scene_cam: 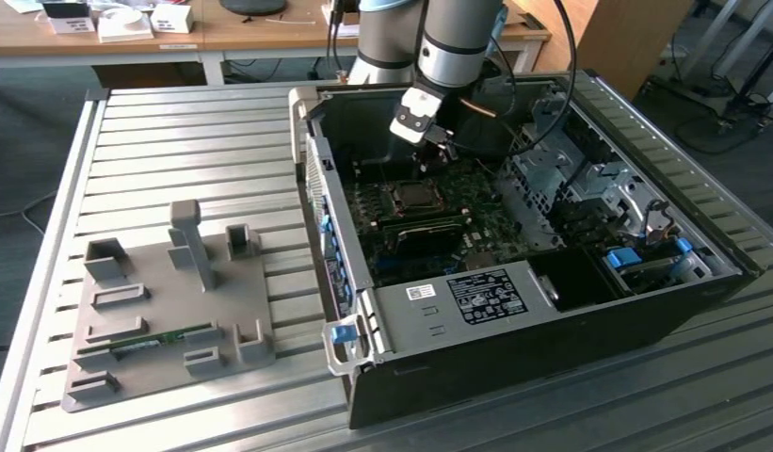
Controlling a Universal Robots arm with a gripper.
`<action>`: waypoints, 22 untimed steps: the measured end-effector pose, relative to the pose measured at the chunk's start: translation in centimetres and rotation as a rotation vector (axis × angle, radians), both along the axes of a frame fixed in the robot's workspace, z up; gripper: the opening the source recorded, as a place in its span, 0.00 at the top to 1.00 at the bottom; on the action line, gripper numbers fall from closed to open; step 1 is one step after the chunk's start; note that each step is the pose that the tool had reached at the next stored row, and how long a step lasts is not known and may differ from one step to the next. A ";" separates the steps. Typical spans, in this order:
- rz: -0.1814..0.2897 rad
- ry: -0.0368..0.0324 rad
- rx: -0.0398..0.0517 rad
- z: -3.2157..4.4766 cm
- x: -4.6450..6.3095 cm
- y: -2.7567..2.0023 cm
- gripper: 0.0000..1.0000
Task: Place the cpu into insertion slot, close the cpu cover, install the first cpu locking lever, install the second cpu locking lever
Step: 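Close the cpu cover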
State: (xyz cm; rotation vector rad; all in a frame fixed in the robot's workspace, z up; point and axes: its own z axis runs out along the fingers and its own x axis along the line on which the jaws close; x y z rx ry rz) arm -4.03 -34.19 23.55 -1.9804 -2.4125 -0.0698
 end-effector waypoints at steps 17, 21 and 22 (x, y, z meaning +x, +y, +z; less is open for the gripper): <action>0.113 0.0001 -0.0001 -0.01 0.0 0.00 0.89; 0.121 0.0000 0.0000 -0.01 0.0 0.00 0.89; 0.129 0.0001 -0.0001 -0.01 0.0 0.00 0.89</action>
